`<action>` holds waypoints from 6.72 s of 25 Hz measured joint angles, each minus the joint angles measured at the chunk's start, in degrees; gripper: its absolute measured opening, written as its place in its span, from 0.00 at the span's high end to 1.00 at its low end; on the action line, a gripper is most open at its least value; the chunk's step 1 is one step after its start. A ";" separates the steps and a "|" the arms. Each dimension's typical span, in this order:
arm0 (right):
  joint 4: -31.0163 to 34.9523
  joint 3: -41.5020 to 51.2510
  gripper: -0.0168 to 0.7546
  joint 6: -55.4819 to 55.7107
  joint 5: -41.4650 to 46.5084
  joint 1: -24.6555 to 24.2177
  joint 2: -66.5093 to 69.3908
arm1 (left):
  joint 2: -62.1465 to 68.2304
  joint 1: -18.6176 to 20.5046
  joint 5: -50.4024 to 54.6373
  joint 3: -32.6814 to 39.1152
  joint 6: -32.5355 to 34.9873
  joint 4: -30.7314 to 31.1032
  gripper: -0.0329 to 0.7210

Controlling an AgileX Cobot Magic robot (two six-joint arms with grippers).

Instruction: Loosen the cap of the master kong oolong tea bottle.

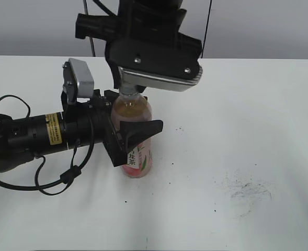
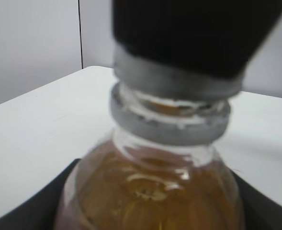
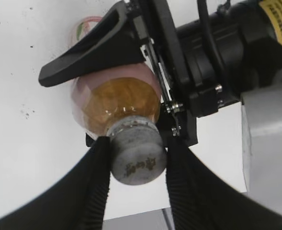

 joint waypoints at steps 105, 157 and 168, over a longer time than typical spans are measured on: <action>-5.52 30.09 0.23 125.38 -14.48 -18.70 9.10 | 0.00 -0.01 0.15 0.00 -0.35 0.44 0.33; -5.52 30.09 0.23 125.65 -14.48 -18.70 9.10 | -10.47 -0.05 0.93 0.05 2.27 -7.77 0.18; -5.52 30.09 0.23 125.78 -13.67 -18.70 9.10 | -21.98 -0.05 8.43 0.05 -0.85 -7.78 0.18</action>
